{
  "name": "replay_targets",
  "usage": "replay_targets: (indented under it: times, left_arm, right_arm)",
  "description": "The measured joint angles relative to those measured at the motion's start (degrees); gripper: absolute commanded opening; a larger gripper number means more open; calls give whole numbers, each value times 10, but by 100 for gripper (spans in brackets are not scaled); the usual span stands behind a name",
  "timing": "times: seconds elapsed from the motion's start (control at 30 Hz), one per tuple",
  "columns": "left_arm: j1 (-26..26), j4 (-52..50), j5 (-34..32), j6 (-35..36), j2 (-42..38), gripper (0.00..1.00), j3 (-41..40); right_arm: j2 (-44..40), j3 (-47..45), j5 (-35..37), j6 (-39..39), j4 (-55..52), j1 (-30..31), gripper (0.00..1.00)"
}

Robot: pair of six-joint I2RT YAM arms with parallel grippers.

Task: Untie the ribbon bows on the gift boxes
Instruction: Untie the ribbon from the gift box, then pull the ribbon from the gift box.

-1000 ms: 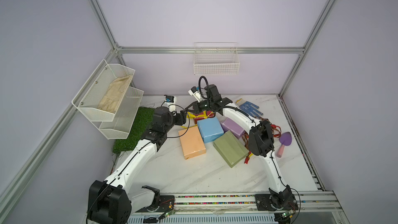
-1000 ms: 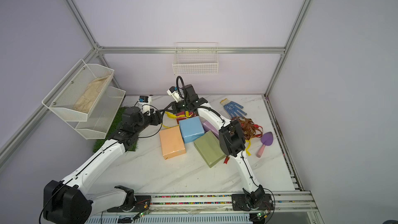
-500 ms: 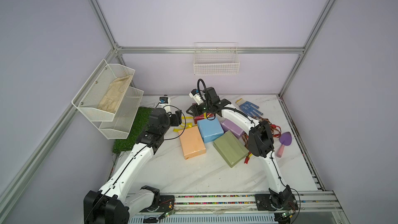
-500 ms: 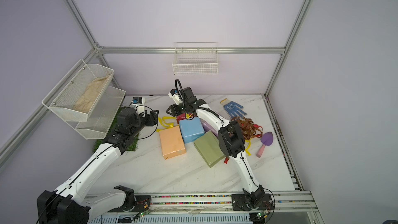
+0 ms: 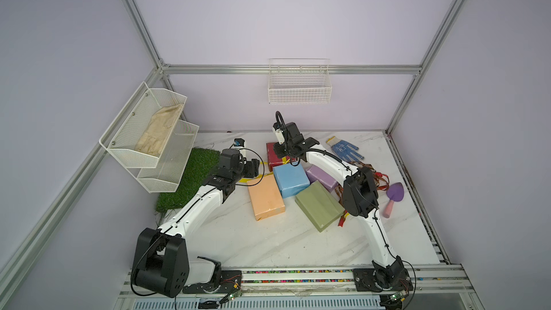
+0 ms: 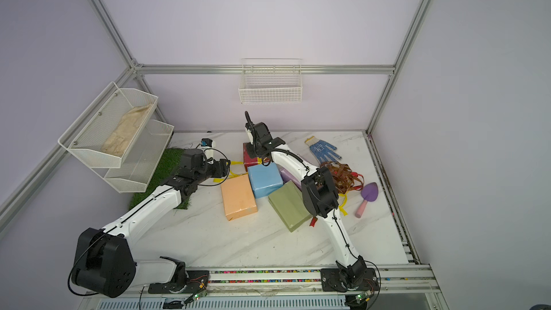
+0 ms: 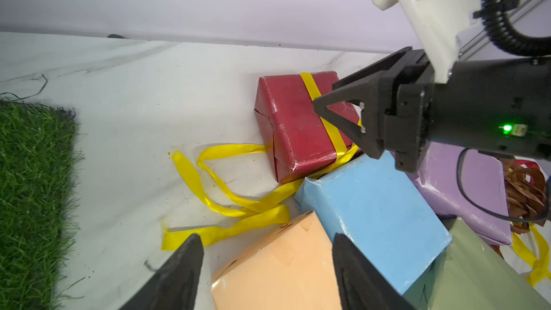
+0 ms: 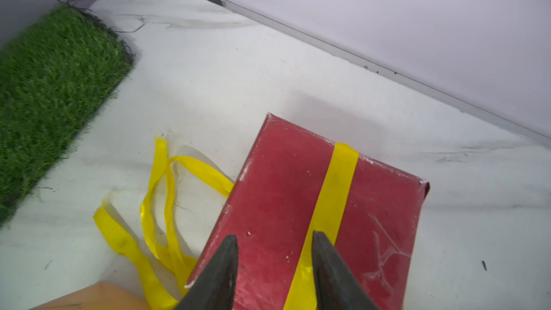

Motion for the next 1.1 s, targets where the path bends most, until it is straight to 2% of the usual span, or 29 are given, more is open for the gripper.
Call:
replay_targets:
  times: [0.2,0.43,0.97,1.03,1.1]
  left_arm:
    - [0,7,26,0,2,70,0]
    - [0,11,35,2,2,70,0]
    - [0,24,44,2,29,70,0]
    - [0,25,47,1,33,70,0]
    - [0,25,50,1,35,70,0]
  right_arm:
    - [33,-13,31,4,23,0,45]
    - [34,-14,57,5,37,0,42]
    - [35,-29,94,14,58,0,43]
    - [35,-31,92,19,62,0,40]
    - [35,-32,85,28,62,-1,33]
